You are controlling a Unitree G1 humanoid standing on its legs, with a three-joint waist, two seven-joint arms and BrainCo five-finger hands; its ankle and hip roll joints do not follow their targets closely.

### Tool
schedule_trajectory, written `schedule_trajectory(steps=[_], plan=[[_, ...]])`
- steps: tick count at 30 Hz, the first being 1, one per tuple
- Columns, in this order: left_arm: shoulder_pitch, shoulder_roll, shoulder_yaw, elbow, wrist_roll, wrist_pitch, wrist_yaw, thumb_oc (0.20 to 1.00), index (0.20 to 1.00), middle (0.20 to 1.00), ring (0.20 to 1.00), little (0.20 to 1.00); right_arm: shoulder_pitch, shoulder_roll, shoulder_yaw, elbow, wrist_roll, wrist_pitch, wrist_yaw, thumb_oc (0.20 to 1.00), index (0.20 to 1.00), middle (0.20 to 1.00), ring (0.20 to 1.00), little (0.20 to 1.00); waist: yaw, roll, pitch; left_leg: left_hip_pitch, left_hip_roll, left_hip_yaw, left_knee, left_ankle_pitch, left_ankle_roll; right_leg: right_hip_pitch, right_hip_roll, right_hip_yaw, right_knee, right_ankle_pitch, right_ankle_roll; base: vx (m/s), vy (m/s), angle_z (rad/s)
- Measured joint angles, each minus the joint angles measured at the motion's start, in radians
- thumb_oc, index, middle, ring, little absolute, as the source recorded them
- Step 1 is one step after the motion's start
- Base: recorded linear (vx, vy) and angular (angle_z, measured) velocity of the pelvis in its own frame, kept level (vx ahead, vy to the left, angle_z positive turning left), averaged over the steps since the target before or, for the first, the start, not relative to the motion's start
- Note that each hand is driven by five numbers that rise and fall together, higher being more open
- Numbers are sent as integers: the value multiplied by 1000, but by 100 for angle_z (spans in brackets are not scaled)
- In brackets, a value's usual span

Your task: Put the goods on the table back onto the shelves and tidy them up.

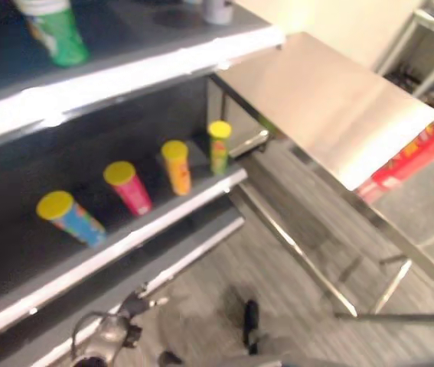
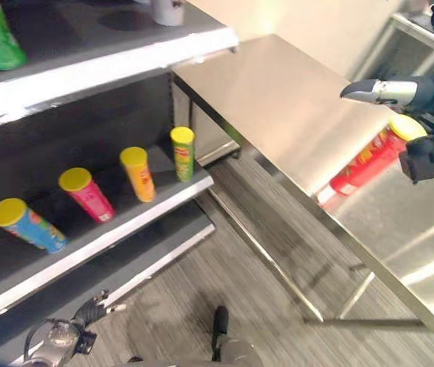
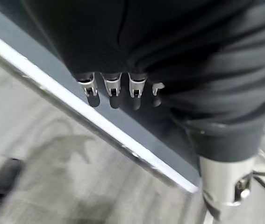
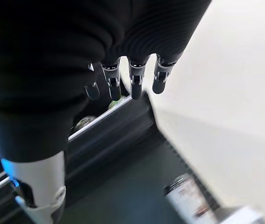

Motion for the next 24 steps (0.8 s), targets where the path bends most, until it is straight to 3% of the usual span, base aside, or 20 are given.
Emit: schedule_trajectory(steps=[1, 3, 5, 7, 8, 10, 11, 13, 16, 18, 19, 20, 21, 23, 24], plan=[[13, 6, -3, 3, -8, -1, 0, 1000, 1000, 1000, 1000, 1000, 1, 1, -3, 22, 0, -3, -19, 1000, 1000, 1000, 1000, 1000, 14, -15, -13, 22, -1, 6, 20, -6, -4, 12, -21, -29, 22, 20, 12, -53, -212, -100], [37, -4, -2, 38, -11, 3, 0, 1000, 1000, 1000, 1000, 1000, 21, 15, -68, 44, -1, -23, -65, 1000, 1000, 1000, 1000, 1000, 19, -1, -42, 28, 48, 19, 63, -21, -9, 37, 30, -12, -31, 43, 21, -38, -219, -47], [41, -26, -2, 58, -11, 6, 0, 1000, 1000, 1000, 1000, 1000, 28, 13, -111, 46, -3, -29, -86, 1000, 1000, 1000, 1000, 1000, 25, -1, -46, 21, 66, 22, 100, -21, -9, 52, 51, 11, -81, 68, 7, -54, -226, -37], [49, -56, -1, 66, -11, 6, -1, 1000, 1000, 1000, 1000, 1000, 80, 11, -159, 54, -20, -30, -102, 1000, 1000, 1000, 1000, 1000, 25, 22, -42, 10, 102, 10, 165, -29, -22, 56, 62, 26, -82, 71, -13, -101, -271, -20], [61, -86, -4, 63, -11, 6, -3, 1000, 1000, 1000, 1000, 1000, 157, 10, -198, 77, -37, -26, -124, 1000, 1000, 1000, 1000, 1000, 20, 45, -38, -5, 135, -18, 212, -57, -65, 71, 67, 24, -82, 65, -21, -94, -227, 7], [64, -111, -4, 53, -10, 5, -9, 1000, 1000, 1000, 1000, 1000, 218, 17, -242, 123, -82, -8, -139, 1000, 1000, 1000, 1000, 1000, 19, 69, -17, -34, 148, -33, 203, -53, -98, 87, 78, 26, -85, 47, -34, -83, -187, -2], [72, -118, 0, 54, -10, 5, -10, 1000, 1000, 1000, 1000, 1000, 286, 33, -272, 151, -101, -1, -151, 1000, 1000, 1000, 1000, 1000, 21, 84, -13, -44, 150, -34, 180, -38, -81, 101, 87, 28, -86, 38, -12, -86, -204, 0], [89, -113, 7, 63, -8, 6, -10, 1000, 1000, 1000, 1000, 1000, 363, 73, -315, 178, -121, 11, -160, 1000, 1000, 1000, 1000, 1000, -2, 89, -10, -35, 145, -58, 155, -23, -86, 117, 95, 22, -82, 35, 11, -74, -191, 17], [108, -112, 21, 95, -2, 9, -12, 1000, 1000, 1000, 1000, 1000, 429, 132, -343, 252, -139, 36, -169, 1000, 1000, 1000, 1000, 1000, -6, 81, 1, -29, 158, -55, 163, -16, -86, 116, 111, 38, -86, 33, 10, -73, -115, -8], [110, -121, 19, 114, -1, 21, -19, 1000, 1000, 1000, 1000, 1000, 427, 143, -341, 282, -148, 43, -172, 1000, 1000, 1000, 1000, 1000, -9, 92, 14, -26, 159, -64, 168, -12, -84, 112, 117, 47, -83, 33, 10, -52, -46, -18], [106, -124, 18, 123, -2, 23, -18, 1000, 1000, 1000, 1000, 1000, 422, 156, -340, 291, -155, 46, -172, 1000, 1000, 1000, 1000, 1000, 2, 89, 24, -26, 167, -99, 195, -11, -82, 115, 118, 76, -88, 30, 5, -34, -35, -47], [103, -124, 19, 122, -2, 23, -17, 1000, 1000, 1000, 1000, 1000, 411, 164, -320, 296, -155, 59, -172, 1000, 1000, 1000, 1000, 1000, 18, 80, 38, -57, 162, -222, 274, -20, -78, 114, 111, 136, -86, 30, -25, -15, -17, -71], [97, -132, 17, 122, -2, 24, -19, 1000, 1000, 1000, 1000, 1000, 382, 169, -279, 307, -155, 74, -171, 1000, 1000, 1000, 1000, 1000, 30, 52, 59, -92, 80, -424, 259, -80, -97, 112, 76, 219, -88, 37, -33, 40, 52, -55], [76, -145, 19, 119, -2, 24, -18, 1000, 1000, 1000, 1000, 1000, 371, 168, -273, 308, -155, 81, -169, 1000, 1000, 1000, 1000, 1000, 21, 83, 65, -131, 38, -412, 180, -81, -90, 111, 64, 207, -88, 43, -14, -23, 62, -24], [71, -147, 17, 120, -2, 24, -17, 1000, 1000, 1000, 1000, 1000, 368, 172, -263, 312, -155, 82, -170, 1000, 1000, 1000, 1000, 1000, 22, 93, 65, -147, -2, -438, 147, -90, -81, 107, 64, 222, -88, 50, -6, -7, 101, -22]])
